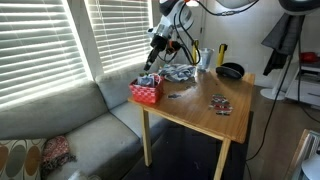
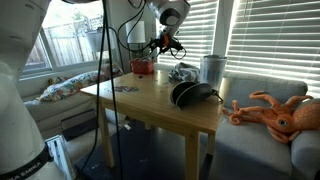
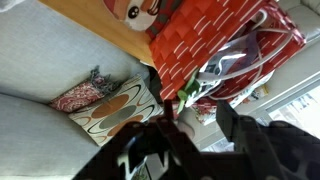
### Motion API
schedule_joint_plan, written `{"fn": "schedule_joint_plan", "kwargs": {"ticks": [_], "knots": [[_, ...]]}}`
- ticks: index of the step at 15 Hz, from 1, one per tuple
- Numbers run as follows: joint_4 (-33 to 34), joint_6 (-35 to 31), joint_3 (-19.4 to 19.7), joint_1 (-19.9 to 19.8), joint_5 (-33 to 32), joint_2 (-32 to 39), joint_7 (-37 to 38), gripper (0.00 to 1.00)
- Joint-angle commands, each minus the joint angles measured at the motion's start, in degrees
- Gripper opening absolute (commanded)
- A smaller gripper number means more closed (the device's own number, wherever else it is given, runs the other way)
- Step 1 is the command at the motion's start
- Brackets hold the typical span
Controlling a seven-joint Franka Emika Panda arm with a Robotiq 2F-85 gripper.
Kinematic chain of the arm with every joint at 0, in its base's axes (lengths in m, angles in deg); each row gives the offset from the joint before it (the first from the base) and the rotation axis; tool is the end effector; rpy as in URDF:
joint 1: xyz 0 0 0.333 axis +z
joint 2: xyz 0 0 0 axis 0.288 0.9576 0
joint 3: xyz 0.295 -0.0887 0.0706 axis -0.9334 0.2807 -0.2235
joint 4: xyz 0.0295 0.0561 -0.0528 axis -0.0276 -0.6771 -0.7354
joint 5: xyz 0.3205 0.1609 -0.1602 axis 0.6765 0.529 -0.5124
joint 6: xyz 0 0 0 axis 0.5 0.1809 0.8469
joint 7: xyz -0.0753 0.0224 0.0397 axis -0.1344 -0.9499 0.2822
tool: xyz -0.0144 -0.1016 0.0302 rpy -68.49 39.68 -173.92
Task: Remove the white cable from the red basket
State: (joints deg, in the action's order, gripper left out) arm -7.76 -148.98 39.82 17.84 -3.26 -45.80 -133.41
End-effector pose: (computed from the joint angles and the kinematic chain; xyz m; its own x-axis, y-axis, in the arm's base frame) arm 0.7016 0.1494 0.4384 0.4964 0.6786 0.5414 0.8665 -0.3491 -0.3568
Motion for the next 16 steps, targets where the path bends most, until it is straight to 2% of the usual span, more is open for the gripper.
{"fn": "schedule_joint_plan", "kwargs": {"ticks": [1, 3, 4, 8, 9, 11, 12, 14, 15, 16], "knots": [[1.7, 3.0, -1.2, -0.7, -1.3, 1.5, 0.7, 0.7], [1.5, 4.6, -1.1, -0.6, -1.6, 1.8, 0.9, 0.69], [1.6, 5.5, -1.2, -0.8, -1.5, 1.9, 1.0, 0.61], [1.7, 7.1, -0.7, -0.5, -2.7, 2.2, 1.7, 0.45], [1.7, 7.2, -0.7, -0.5, -2.9, 2.1, 1.8, 0.36], [1.7, 7.3, -0.7, -0.6, -3.4, 1.9, 2.1, 0.34], [1.7, 7.3, -0.7, -0.7, -3.7, 1.8, 2.2, 0.26], [1.7, 7.5, -0.8, -1.0, -3.6, 1.6, 2.4, 0.17], [1.8, 7.7, -0.8, -1.1, -3.5, 1.6, 2.4, 0.03], [1.9, 7.9, -1.0, -1.3, -3.1, 1.6, 2.2, 0.0]]}}
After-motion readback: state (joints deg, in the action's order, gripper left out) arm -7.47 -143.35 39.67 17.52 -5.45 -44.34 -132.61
